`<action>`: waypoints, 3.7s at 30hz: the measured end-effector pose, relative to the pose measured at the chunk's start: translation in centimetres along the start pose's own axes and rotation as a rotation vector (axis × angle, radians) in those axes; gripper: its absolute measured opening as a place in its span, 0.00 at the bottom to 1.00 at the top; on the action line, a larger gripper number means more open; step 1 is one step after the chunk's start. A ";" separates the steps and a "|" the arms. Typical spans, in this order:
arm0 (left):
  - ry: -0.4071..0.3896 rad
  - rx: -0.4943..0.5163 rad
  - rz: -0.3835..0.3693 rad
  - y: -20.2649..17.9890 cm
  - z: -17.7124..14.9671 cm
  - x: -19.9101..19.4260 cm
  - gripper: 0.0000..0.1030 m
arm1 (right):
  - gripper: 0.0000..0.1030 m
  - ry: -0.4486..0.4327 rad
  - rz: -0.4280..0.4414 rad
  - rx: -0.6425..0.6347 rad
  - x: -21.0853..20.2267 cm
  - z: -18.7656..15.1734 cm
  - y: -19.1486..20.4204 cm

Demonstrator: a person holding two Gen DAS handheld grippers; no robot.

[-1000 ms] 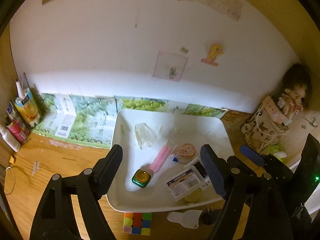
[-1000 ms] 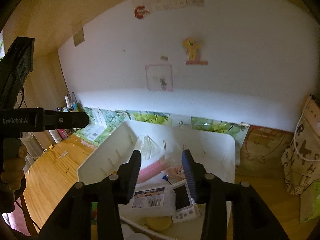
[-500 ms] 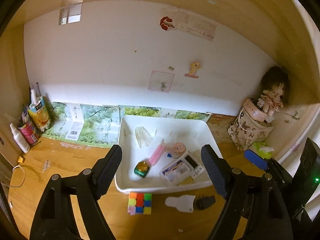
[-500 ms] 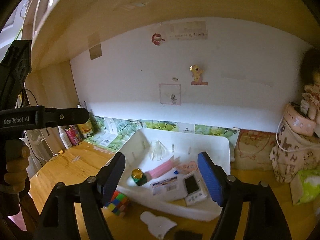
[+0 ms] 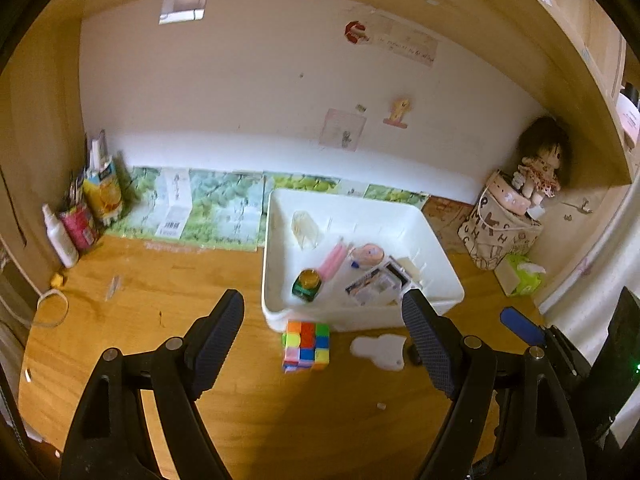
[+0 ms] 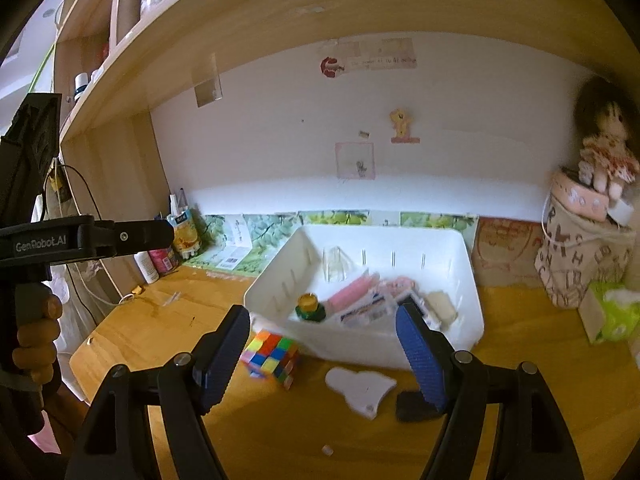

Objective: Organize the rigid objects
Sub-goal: 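Withdraw both tools from the bin toward the white holder and black charger, then grasp the white plastic holder with the left tool while the right tool grasps the black charger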

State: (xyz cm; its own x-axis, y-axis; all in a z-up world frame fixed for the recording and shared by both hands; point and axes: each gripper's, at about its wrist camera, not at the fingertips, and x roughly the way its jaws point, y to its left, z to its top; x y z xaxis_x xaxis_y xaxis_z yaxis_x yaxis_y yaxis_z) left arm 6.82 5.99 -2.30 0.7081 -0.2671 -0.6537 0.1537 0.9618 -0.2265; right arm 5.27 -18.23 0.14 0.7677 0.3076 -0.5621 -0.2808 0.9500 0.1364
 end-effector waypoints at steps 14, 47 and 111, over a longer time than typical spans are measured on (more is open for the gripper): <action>0.184 -0.049 -0.012 0.1 -4.7 1.6 0.81 | 0.74 0.105 -0.098 -0.008 -1.2 -5.9 1.3; 0.525 -0.242 0.281 -9.1 -8.2 14.3 0.81 | 0.74 0.320 0.059 -0.226 5.9 -9.3 -11.3; 0.739 -0.355 0.329 -10.6 -6.0 29.9 0.69 | 0.64 0.449 0.177 -0.201 13.9 -9.1 -15.2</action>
State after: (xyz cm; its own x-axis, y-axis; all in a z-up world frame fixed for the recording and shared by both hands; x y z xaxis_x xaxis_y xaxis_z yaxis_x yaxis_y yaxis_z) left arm 22.24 -12.53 -23.75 0.0336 -0.0687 -0.9971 -0.2892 0.9543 -0.0755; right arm 14.98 -28.88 -17.15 0.3884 0.3680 -0.8448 -0.5226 0.8431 0.1270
